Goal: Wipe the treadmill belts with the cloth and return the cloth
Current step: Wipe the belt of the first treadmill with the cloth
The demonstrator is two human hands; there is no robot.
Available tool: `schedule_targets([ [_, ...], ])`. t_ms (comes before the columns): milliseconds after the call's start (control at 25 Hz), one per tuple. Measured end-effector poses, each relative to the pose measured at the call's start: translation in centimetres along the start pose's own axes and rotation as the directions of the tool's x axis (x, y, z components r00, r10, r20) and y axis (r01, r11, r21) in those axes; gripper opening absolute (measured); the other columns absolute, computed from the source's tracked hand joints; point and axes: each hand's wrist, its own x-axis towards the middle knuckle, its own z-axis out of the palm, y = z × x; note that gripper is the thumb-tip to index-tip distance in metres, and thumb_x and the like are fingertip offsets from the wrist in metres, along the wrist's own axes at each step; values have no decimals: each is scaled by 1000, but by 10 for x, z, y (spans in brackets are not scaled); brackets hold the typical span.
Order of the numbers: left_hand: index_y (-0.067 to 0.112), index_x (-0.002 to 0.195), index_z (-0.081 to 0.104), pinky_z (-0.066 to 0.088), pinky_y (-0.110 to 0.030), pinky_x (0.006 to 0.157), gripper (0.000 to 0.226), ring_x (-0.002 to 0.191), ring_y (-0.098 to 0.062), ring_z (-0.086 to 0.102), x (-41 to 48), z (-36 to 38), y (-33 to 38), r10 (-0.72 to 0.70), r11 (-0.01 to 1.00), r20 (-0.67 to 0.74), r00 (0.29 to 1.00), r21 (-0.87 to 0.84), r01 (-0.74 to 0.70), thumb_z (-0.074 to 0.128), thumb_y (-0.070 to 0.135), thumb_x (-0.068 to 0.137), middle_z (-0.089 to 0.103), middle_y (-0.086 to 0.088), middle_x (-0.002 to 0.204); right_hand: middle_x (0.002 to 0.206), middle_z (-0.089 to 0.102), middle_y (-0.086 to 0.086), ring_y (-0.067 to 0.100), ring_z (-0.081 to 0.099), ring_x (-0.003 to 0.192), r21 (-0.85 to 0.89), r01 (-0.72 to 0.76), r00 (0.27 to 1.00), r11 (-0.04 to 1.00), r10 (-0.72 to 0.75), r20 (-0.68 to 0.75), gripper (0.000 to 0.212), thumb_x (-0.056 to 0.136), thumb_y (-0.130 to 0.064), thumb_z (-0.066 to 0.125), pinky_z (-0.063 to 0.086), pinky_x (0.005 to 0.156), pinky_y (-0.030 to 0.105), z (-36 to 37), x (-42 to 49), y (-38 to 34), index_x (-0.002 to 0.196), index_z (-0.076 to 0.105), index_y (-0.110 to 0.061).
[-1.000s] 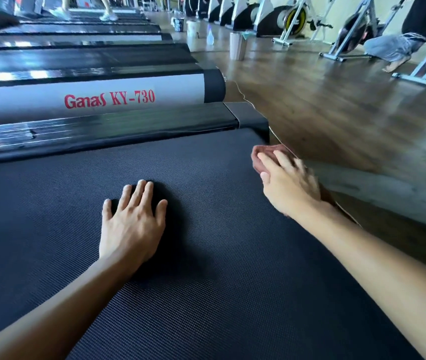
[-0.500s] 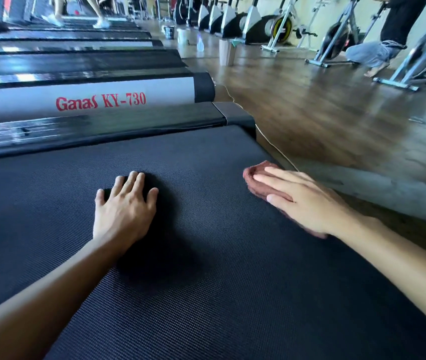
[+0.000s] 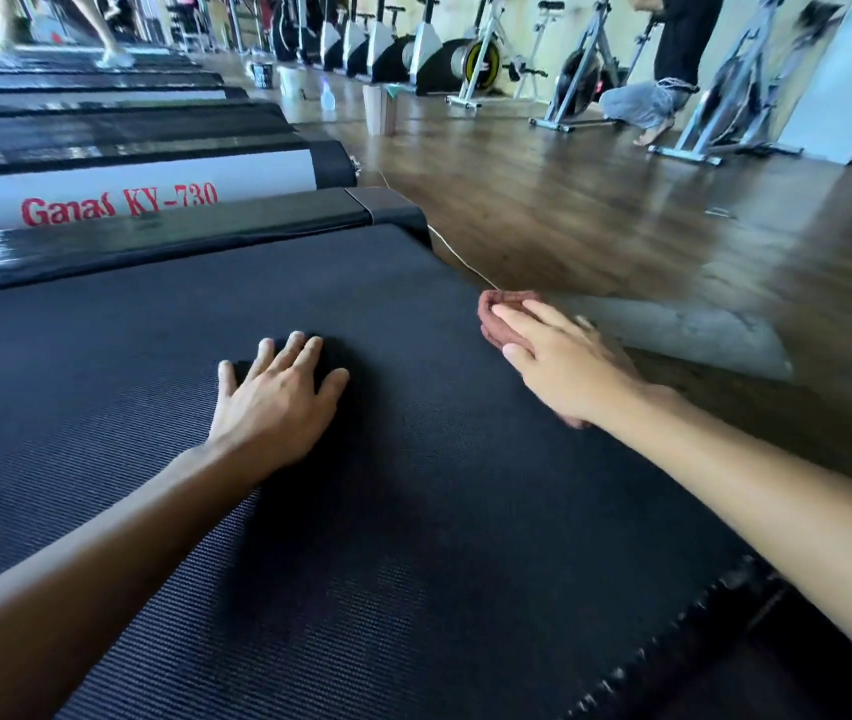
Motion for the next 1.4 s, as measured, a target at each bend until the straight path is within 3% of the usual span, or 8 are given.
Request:
schedule_targets([
  [120, 23, 152, 20, 10, -54, 116, 63, 149, -18, 5, -36, 4, 39, 98, 995, 24, 995, -12, -98, 19, 56, 98, 11, 8, 161, 158, 12, -25, 18, 23, 140, -10, 250, 968, 968, -250, -4, 50, 101, -43, 37, 21, 115, 37, -1, -48, 2, 148, 20, -53],
  [320, 27, 155, 10, 0, -49, 119, 65, 149, -15, -4, -81, -3, 45, 124, 992, 56, 991, -44, -122, 18, 57, 97, 1, 12, 162, 160, 7, -21, 25, 25, 142, 3, -3, 999, 1000, 3, 48, 51, 101, -44, 32, 24, 115, 48, -13, -70, 29, 148, 15, -52],
  [480, 29, 154, 11, 0, -49, 119, 67, 149, -14, -4, -97, -6, 38, 120, 992, 51, 991, -51, -117, 18, 60, 95, 2, 14, 161, 159, 6, -27, 18, 19, 143, 46, 200, 977, 979, -203, 66, 51, 100, -46, 35, 21, 117, 46, -7, -111, 30, 146, 15, -57],
  [640, 30, 154, 13, 0, -49, 119, 66, 149, -14, -3, -115, -11, 34, 117, 991, 59, 991, -72, -112, 22, 60, 96, 4, 14, 161, 160, 5, -21, 28, 26, 140, 1, -150, 988, 989, 150, 38, 51, 101, -45, 32, 26, 113, 49, -23, -118, 32, 148, 13, -52],
  [800, 30, 154, 13, 3, -48, 120, 70, 149, -11, -3, -122, -12, 29, 123, 990, 52, 991, -69, -119, 16, 63, 92, 4, 15, 161, 158, 7, -26, 19, 23, 141, 10, 270, 963, 963, -270, -20, 52, 101, -46, 36, 27, 114, 44, -13, -159, 3, 148, 15, -53],
  [1000, 33, 154, 12, 2, -46, 120, 78, 148, -9, -4, -132, -14, 24, 113, 993, 58, 992, -51, -110, 8, 72, 87, 3, 17, 160, 161, 9, -14, 32, 28, 137, -41, -169, 986, 985, 168, -11, 50, 101, -43, 35, 30, 110, 48, -19, -138, 6, 148, 19, -46],
  [1160, 33, 153, 15, 8, -46, 119, 90, 149, -10, 1, -137, -14, 22, 128, 992, 33, 991, -20, -127, -6, 76, 77, 7, 16, 160, 157, 18, -25, 18, 27, 141, 78, 388, 921, 918, -382, -78, 49, 99, -45, 41, 28, 113, 40, -7, -173, -24, 145, 27, -53],
  [1400, 32, 154, 13, 0, -44, 120, 78, 147, -6, -5, -151, -23, 11, 80, 996, 60, 995, -49, -77, 10, 68, 86, 3, 17, 160, 161, 13, -18, 23, 21, 144, -1, 66, 998, 998, -66, -20, 51, 99, -44, 38, 24, 113, 45, -8, -134, -45, 148, 23, -48],
])
